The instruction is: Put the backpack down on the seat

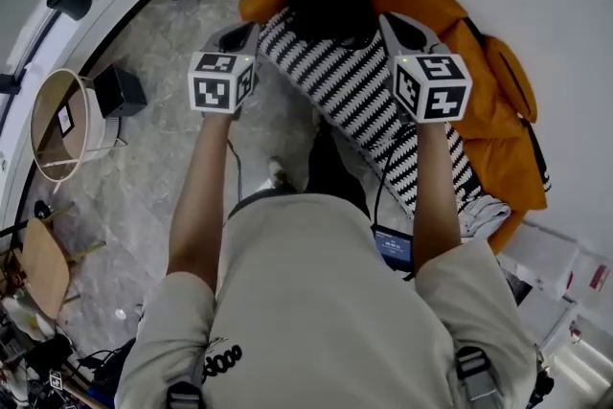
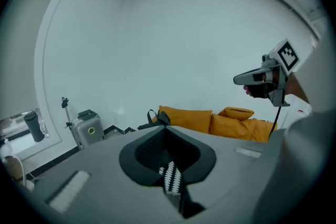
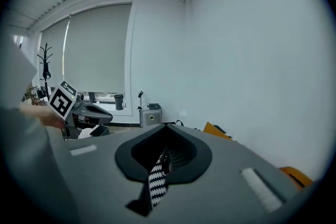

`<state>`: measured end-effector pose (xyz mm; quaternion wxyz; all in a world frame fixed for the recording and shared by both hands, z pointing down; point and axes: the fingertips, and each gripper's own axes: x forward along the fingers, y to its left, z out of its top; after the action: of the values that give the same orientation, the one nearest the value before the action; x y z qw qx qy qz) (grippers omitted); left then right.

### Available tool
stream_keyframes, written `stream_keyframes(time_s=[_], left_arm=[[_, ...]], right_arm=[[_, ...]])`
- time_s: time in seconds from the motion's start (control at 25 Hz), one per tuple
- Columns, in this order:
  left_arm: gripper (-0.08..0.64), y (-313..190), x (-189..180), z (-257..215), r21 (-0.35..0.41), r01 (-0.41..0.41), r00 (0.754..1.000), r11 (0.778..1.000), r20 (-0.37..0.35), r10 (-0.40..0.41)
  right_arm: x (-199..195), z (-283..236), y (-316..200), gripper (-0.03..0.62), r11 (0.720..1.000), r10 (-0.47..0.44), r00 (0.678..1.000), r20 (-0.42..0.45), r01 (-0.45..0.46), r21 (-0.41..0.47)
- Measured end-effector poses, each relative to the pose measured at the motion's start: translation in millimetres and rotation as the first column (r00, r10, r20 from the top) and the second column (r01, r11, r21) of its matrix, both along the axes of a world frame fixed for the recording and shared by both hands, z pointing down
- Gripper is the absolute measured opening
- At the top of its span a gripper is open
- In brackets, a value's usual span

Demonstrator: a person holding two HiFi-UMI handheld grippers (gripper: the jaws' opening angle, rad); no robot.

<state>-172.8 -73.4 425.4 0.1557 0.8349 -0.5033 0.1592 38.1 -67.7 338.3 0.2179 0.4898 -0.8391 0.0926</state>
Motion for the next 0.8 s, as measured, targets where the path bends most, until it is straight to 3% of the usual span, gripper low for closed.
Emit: stream_keyframes(time_s=[0.24,0.52,0.8], left_arm=[[0.011,34.7,14.8,-70.8,0.152,-0.070,0.997,0.986,-0.020,0.073],[0.011,82.3,32.3,-137.3,0.297,-0.099,0.995,0.950,0.019,0.097],[0.010,130.6,38.9,-186.8,0.357,-0.126,0.988,0.926,-0.042,0.151]], right_arm=[[0.4,-52.3,44.1,0.003,0.994,0.004,1.000,0.022,-0.006,0.107],[7.5,-103.8,97.9,0.003,0.974,0.010,0.999,0.035,-0.017,0.226],[0.2,-146.9,143.5,0.003,0.952,-0.018,0.999,0.036,0.006,0.305]])
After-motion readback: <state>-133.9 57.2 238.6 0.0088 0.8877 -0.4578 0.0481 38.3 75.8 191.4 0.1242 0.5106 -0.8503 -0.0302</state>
